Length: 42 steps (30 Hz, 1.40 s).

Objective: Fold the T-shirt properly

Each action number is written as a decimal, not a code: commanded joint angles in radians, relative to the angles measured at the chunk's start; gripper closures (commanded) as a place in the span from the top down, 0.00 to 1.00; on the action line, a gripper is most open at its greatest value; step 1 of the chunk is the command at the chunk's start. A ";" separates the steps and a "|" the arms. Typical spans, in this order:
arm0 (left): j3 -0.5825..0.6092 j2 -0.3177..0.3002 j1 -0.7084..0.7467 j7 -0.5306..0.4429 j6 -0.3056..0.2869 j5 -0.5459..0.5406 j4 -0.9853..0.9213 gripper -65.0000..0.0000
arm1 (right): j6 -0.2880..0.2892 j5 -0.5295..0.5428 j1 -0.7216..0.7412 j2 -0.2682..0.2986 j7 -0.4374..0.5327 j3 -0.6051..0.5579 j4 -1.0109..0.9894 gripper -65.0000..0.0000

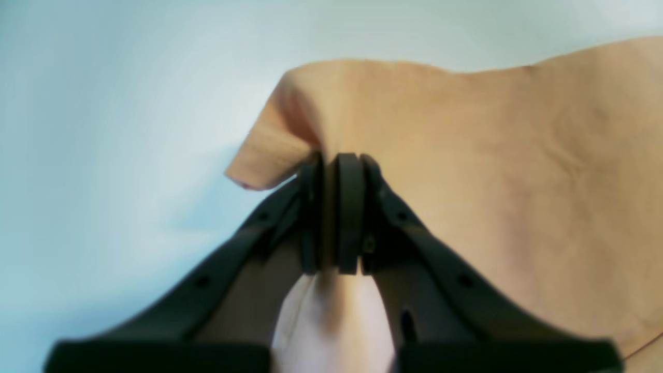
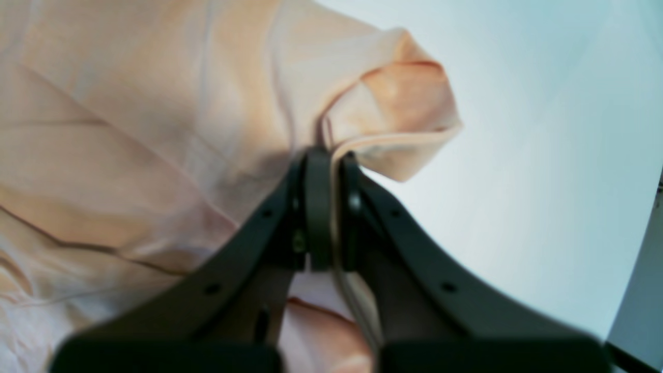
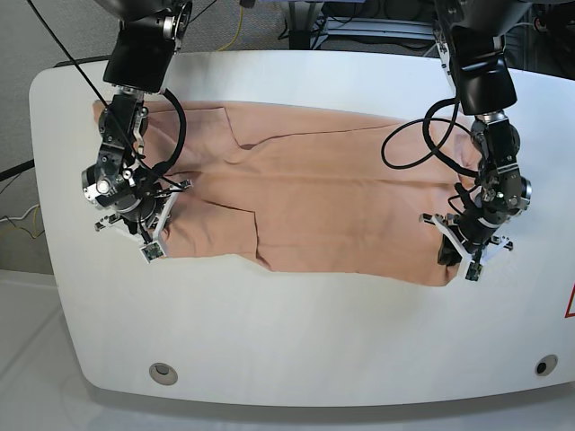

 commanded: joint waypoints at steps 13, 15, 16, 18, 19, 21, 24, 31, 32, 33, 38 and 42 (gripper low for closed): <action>0.045 -0.035 0.003 -0.018 0.002 -0.014 0.052 0.05 | -0.005 0.005 -0.028 0.010 -0.058 0.004 0.180 0.00; 0.047 -0.037 0.014 -0.018 0.002 -0.014 0.052 0.05 | -0.005 0.005 -0.041 0.010 -0.066 0.004 0.200 0.00; 0.047 -0.037 0.017 -0.018 0.002 -0.014 0.052 0.05 | -0.005 0.005 -0.046 0.010 -0.068 0.004 0.211 0.00; 0.047 -0.041 0.019 -0.018 0.002 -0.013 0.052 0.05 | -0.005 0.005 -0.057 0.010 -0.068 0.004 0.228 0.00; 0.047 -0.054 0.025 -0.018 0.000 -0.013 0.052 0.05 | -0.005 0.005 -0.066 0.010 -0.068 0.004 0.237 0.00; 0.047 -0.070 0.036 -0.018 0.000 -0.016 0.052 0.05 | -0.005 0.005 -0.075 0.010 -0.068 0.004 0.246 0.00; 0.047 -0.078 0.043 -0.018 0.000 -0.016 0.052 0.05 | -0.005 0.005 -0.097 0.010 -0.068 0.004 0.252 0.00; 0.044 -0.104 0.045 -0.018 -0.070 -0.013 0.059 0.05 | -0.005 0.005 -0.129 0.010 -0.068 0.004 0.257 0.00; 0.041 -0.106 0.048 -0.018 -0.079 -0.011 0.059 0.05 | -0.005 0.005 -0.133 0.010 -0.068 0.004 0.268 0.00; 0.041 -0.106 0.051 -0.018 -0.082 -0.011 0.059 0.05 | -0.005 0.005 -0.133 0.010 -0.068 0.004 0.272 0.00; 0.041 -0.109 0.079 -0.018 -0.082 -0.011 0.067 0.05 | -0.002 0.005 -0.163 0.008 -0.068 0.004 0.331 0.00; 0.039 -0.132 0.099 -0.020 -0.082 -0.011 0.076 0.05 | 0.003 0.006 -0.181 0.008 -0.069 0.004 0.369 0.00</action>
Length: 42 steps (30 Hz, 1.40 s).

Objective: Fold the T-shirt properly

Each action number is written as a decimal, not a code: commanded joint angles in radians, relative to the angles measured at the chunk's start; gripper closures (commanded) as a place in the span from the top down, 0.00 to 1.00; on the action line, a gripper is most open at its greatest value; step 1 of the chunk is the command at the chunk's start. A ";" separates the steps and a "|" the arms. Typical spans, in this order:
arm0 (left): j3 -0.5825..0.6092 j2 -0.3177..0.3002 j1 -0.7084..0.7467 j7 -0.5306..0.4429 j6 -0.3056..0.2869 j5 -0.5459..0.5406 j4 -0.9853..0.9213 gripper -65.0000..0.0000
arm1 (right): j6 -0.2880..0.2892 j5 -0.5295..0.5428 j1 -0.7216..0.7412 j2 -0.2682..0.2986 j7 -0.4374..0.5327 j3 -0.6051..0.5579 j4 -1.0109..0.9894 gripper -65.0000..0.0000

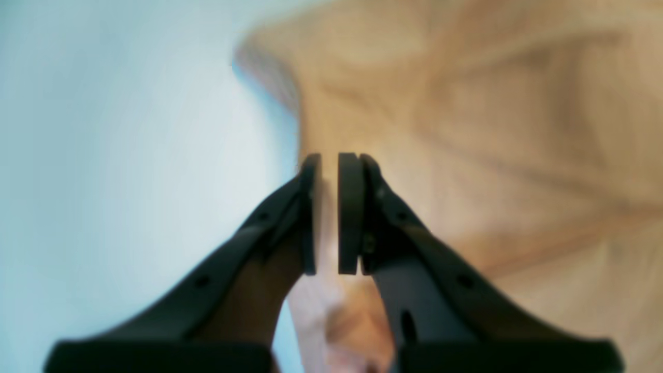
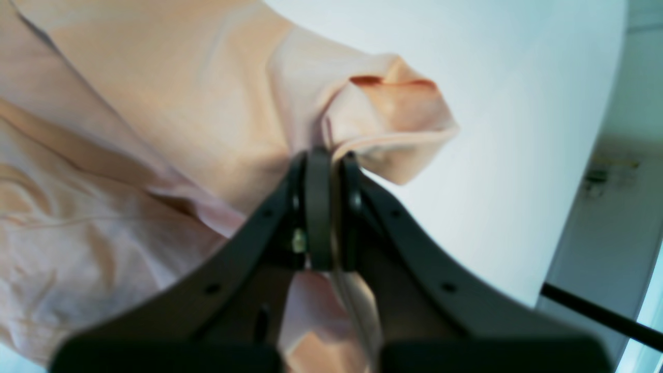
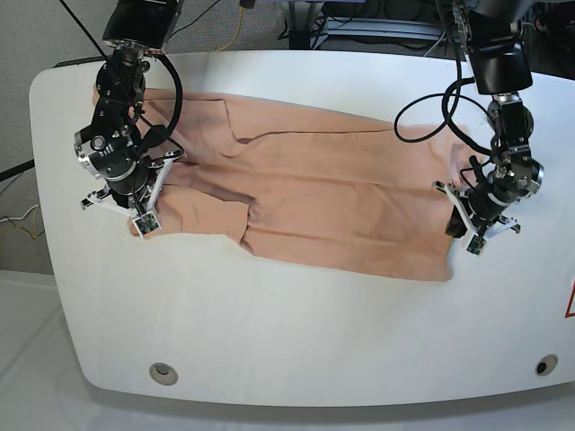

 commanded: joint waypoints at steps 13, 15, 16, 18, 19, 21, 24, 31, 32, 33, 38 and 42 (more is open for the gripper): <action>-0.005 -0.024 -0.012 -0.026 0.007 -0.012 0.024 0.06 | 0.003 0.001 -0.077 0.008 0.014 -0.001 0.079 0.00; -0.005 -0.023 -0.015 -0.027 0.007 -0.012 0.024 0.06 | 0.003 0.001 -0.077 0.008 0.014 -0.001 0.079 0.00; -0.005 -0.023 -0.015 -0.027 0.007 -0.012 0.024 0.06 | 0.003 0.001 -0.077 0.008 0.014 -0.001 0.079 0.00; -0.005 -0.023 -0.017 -0.029 0.007 -0.012 0.024 0.09 | 0.003 0.003 -0.077 0.008 0.014 -0.001 0.079 0.00; -0.005 -0.023 -0.019 -0.029 0.007 -0.013 0.024 0.12 | 0.003 0.003 -0.077 0.008 0.014 -0.001 0.079 0.00; -0.004 -0.023 -0.023 -0.029 0.007 -0.013 0.025 0.23 | 0.003 0.003 -0.074 0.008 0.014 -0.002 0.079 0.00; -0.005 -0.021 -0.051 -0.029 0.008 -0.013 0.025 0.47 | 0.003 0.003 -0.069 0.008 0.014 -0.002 0.079 0.00; -0.025 -0.021 -0.066 -0.061 0.064 -0.018 0.027 0.78 | 0.003 0.003 -0.066 0.008 0.014 -0.004 0.073 0.00; -0.025 -0.021 -0.066 -0.073 0.062 -0.018 0.025 0.76 | 0.003 0.003 -0.066 0.008 0.014 -0.004 0.073 0.00; -0.025 -0.021 -0.066 -0.089 0.062 -0.018 0.025 0.75 | 0.003 0.004 -0.062 0.008 0.014 -0.004 0.073 0.00; -0.025 -0.009 -0.088 -0.121 0.062 -0.018 -0.004 0.74 | 0.003 0.004 -0.055 0.008 0.014 -0.004 0.071 0.00; -0.033 0.009 -0.137 -0.135 0.062 -0.019 -0.105 0.74 | 0.003 0.004 -0.055 0.008 0.014 -0.004 0.071 0.00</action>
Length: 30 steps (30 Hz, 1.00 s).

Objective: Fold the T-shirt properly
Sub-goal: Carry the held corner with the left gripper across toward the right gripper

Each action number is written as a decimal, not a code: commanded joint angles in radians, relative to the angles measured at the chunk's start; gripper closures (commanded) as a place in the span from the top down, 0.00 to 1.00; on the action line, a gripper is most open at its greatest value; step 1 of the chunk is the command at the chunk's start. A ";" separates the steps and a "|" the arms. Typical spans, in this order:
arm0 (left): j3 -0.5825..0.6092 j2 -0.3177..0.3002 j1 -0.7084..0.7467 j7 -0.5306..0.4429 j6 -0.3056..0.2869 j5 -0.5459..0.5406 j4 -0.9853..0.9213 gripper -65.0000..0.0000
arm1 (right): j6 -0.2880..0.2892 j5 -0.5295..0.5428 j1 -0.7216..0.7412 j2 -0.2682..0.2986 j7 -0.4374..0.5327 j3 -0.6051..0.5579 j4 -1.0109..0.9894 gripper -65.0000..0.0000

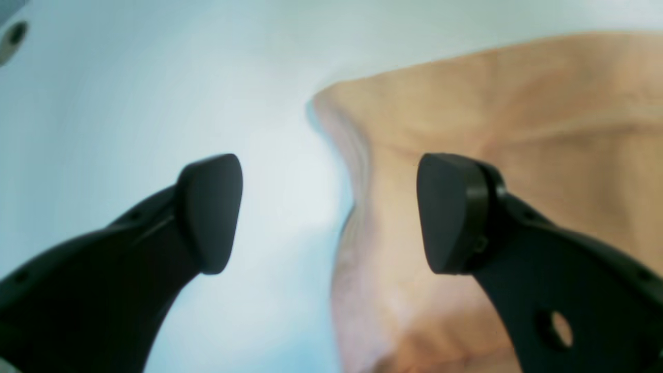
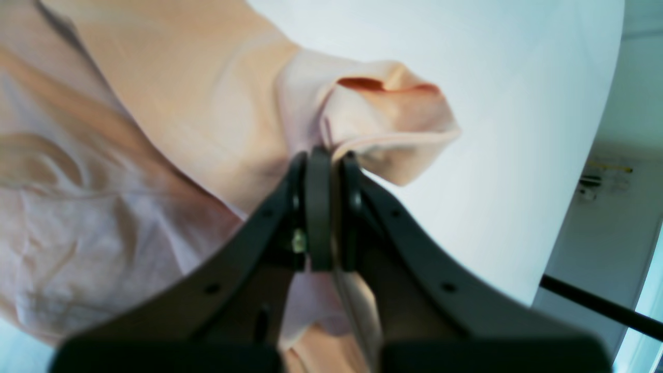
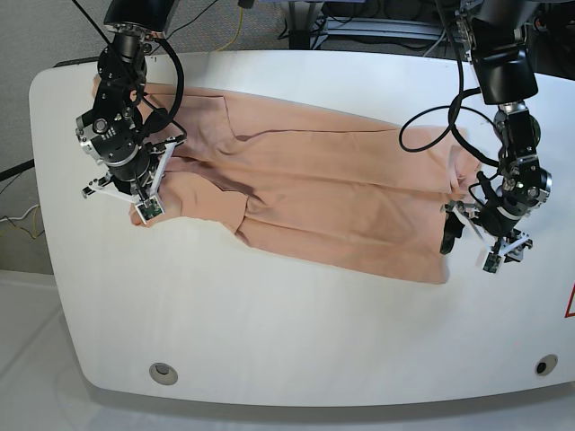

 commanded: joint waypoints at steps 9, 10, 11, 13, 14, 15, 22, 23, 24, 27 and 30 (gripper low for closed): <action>-0.004 -0.005 -0.126 -0.117 -0.001 -0.132 -0.283 0.74 | 0.000 0.001 0.014 0.010 0.014 0.003 0.016 0.00; -0.004 -0.005 -0.128 -0.120 -0.001 -0.143 -0.294 0.74 | 0.000 0.001 0.014 0.011 0.014 0.003 0.016 0.00; -0.004 -0.005 -0.131 -0.123 -0.001 -0.153 -0.303 0.74 | 0.000 0.001 0.014 0.013 0.014 0.003 0.016 0.00; -0.001 -0.005 -0.143 -0.123 -0.001 -0.160 -0.316 0.74 | 0.000 0.001 0.014 0.014 0.014 0.003 0.016 0.00; -0.001 -0.005 -0.151 -0.123 0.001 -0.160 -0.323 0.74 | 0.000 0.001 0.014 0.014 0.014 0.003 0.016 0.00; -0.001 -0.005 -0.154 -0.123 0.001 -0.160 -0.329 0.74 | 0.000 0.000 0.014 0.014 0.014 0.003 0.016 0.00; -0.001 -0.004 -0.189 -0.124 0.004 -0.163 -0.392 0.74 | 0.000 -0.002 0.014 0.014 0.014 0.003 0.016 0.00; -0.001 -0.004 -0.192 -0.124 0.004 -0.163 -0.399 0.74 | 0.000 -0.002 0.014 0.014 0.014 0.003 0.016 0.00; -0.001 -0.002 -0.195 -0.124 0.004 -0.164 -0.408 0.74 | 0.000 -0.002 0.014 0.014 0.014 0.003 0.016 0.00; -0.001 0.002 -0.197 -0.126 0.005 -0.166 -0.420 0.74 | 0.000 -0.002 0.014 0.014 0.014 0.003 0.016 0.00; -0.001 0.027 -0.203 -0.126 0.005 -0.166 -0.418 0.74 | 0.000 -0.002 0.014 0.014 0.014 0.003 0.016 0.00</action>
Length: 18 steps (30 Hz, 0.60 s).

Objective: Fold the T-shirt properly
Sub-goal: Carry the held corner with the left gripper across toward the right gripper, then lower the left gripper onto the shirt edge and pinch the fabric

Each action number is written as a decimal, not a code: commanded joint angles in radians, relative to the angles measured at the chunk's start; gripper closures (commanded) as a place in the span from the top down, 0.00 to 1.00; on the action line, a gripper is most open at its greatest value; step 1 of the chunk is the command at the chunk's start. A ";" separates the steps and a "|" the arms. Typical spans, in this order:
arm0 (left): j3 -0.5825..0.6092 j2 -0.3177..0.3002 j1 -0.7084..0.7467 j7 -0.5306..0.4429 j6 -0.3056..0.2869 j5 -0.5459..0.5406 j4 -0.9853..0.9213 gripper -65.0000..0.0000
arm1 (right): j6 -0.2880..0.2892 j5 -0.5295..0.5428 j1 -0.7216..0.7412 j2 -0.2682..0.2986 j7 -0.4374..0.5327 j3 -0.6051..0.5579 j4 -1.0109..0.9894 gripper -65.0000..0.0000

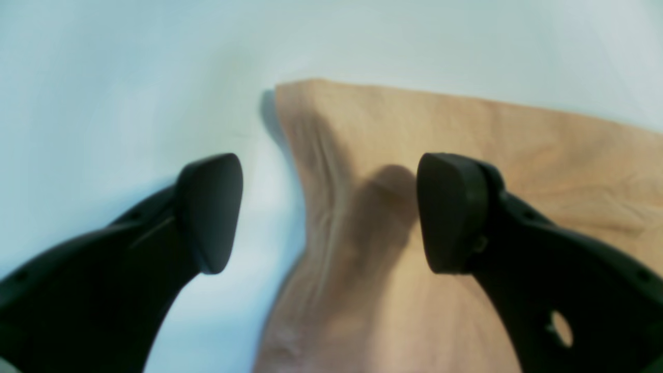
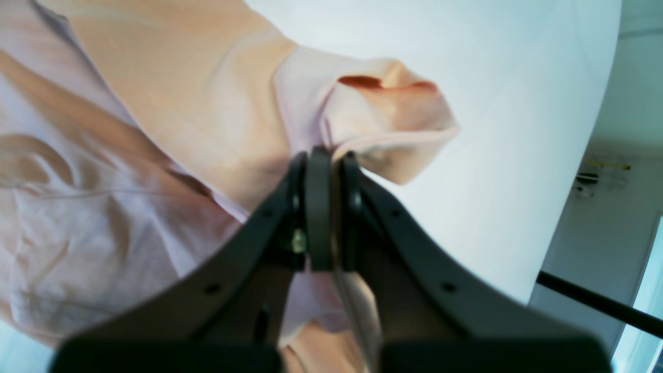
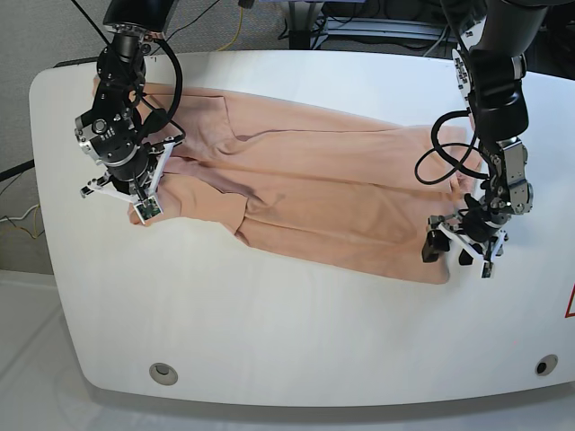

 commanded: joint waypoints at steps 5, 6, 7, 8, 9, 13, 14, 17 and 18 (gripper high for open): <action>-0.002 0.041 -0.035 -0.027 -0.002 -0.014 0.015 0.74 | 0.000 -0.001 0.014 0.011 0.016 0.003 0.017 0.00; -0.002 0.041 -0.033 -0.027 -0.002 -0.014 0.015 0.74 | 0.000 -0.001 0.014 0.011 0.016 0.003 0.017 0.00; 0.000 0.043 -0.033 -0.027 -0.002 -0.014 0.015 0.74 | 0.000 -0.001 0.014 0.011 0.016 0.003 0.017 0.00; 0.000 0.045 -0.031 -0.027 -0.002 -0.014 0.013 0.74 | 0.000 -0.001 0.014 0.011 0.016 0.003 0.017 0.00; 0.000 0.057 -0.031 -0.027 -0.002 -0.014 0.013 0.74 | 0.000 -0.001 0.014 0.011 0.016 0.003 0.017 0.00; 0.000 0.075 -0.030 -0.027 -0.002 -0.014 0.013 0.74 | 0.000 -0.001 0.012 0.011 0.016 0.003 0.017 0.00; 0.000 0.075 -0.028 -0.025 -0.002 -0.012 0.013 0.74 | 0.000 -0.001 0.012 0.011 0.016 0.003 0.017 0.00; 0.000 0.077 -0.013 -0.024 -0.002 -0.012 0.018 0.74 | 0.000 -0.001 0.011 0.011 0.016 0.003 0.017 0.00; 0.000 0.077 -0.010 -0.024 -0.002 -0.012 0.019 0.74 | 0.000 -0.001 0.011 0.011 0.016 0.003 0.017 0.00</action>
